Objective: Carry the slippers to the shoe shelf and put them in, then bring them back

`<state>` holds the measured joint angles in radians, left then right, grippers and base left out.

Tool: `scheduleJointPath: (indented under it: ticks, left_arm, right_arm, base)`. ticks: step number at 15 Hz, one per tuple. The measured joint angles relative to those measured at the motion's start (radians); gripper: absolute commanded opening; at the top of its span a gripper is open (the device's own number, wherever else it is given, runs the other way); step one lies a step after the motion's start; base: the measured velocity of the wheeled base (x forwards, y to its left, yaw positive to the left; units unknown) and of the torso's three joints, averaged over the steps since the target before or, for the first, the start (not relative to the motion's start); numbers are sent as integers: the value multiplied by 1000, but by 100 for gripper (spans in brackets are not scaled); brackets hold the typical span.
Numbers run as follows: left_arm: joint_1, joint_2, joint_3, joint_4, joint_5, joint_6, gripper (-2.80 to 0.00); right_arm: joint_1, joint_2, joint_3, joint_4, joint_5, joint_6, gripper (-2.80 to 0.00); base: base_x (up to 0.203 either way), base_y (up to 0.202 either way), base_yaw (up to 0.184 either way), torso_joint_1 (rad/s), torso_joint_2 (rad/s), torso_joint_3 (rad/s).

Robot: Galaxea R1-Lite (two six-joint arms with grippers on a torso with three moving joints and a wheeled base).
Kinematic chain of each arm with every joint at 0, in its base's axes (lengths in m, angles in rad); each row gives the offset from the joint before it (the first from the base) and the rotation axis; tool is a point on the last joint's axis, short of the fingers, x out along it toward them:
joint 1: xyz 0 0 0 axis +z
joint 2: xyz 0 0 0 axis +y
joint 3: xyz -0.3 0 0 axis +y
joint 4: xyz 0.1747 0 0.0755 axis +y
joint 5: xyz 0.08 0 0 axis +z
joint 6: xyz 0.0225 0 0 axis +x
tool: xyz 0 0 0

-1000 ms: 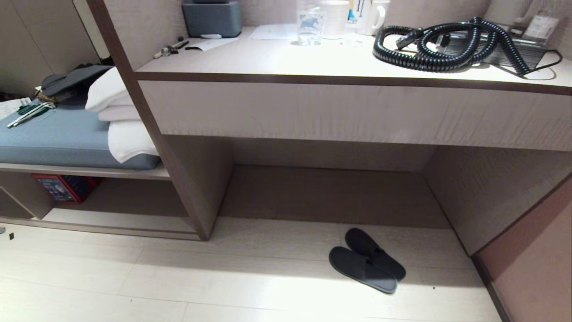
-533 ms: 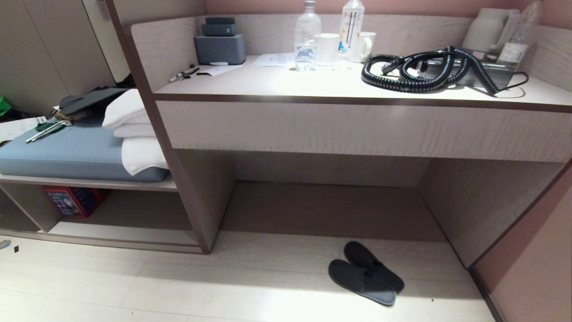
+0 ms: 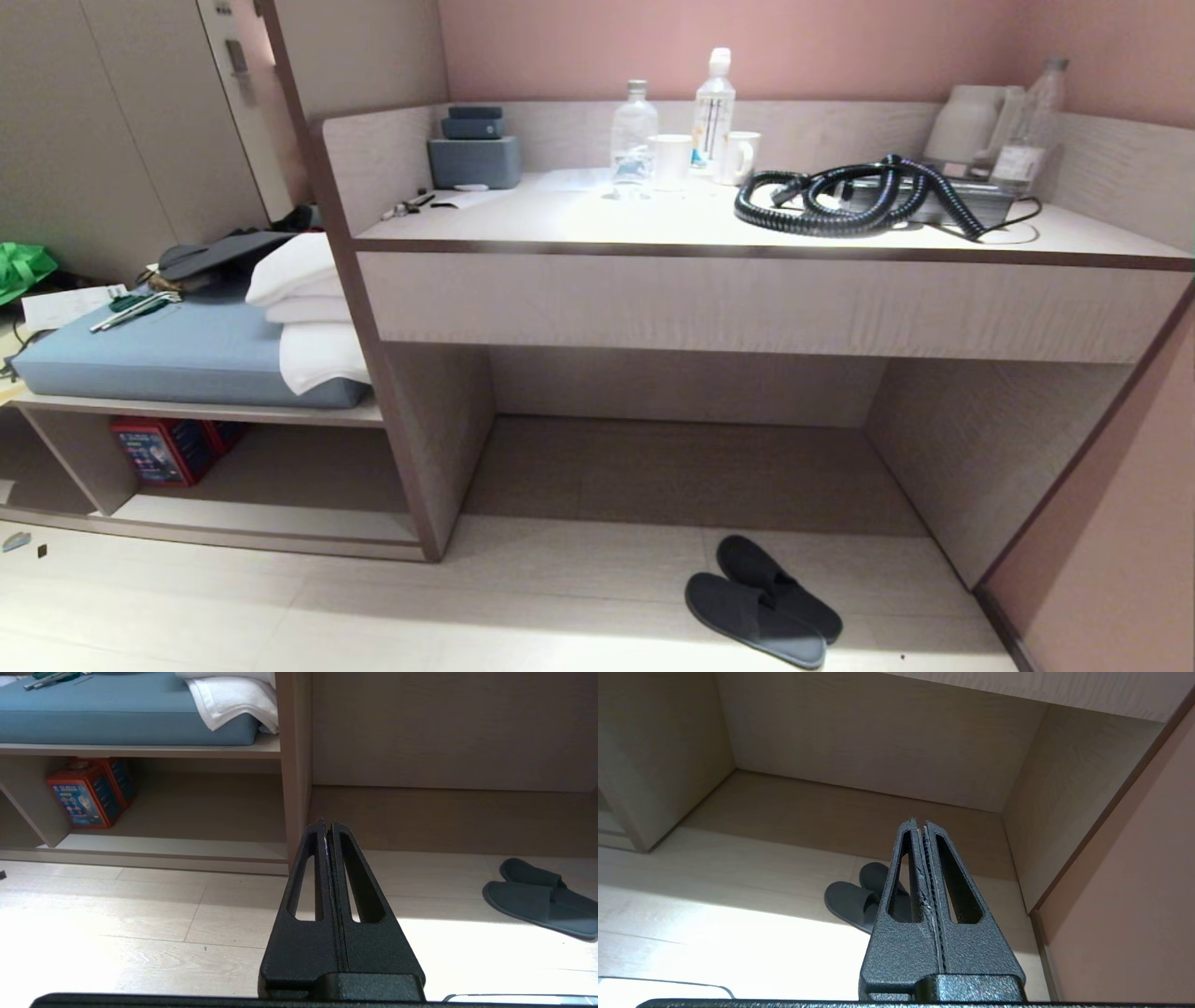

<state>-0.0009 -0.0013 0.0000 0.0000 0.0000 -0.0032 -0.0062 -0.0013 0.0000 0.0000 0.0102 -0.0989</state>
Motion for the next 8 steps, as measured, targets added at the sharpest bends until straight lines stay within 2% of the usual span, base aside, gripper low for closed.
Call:
scheduleJointPath:
  ticks: [8]
  left_arm:
    - [0, 0, 0, 0, 0, -1, -280]
  right_arm:
    - [0, 0, 0, 0, 0, 3, -280]
  base:
    - [0, 6, -3, 2, 1, 14]
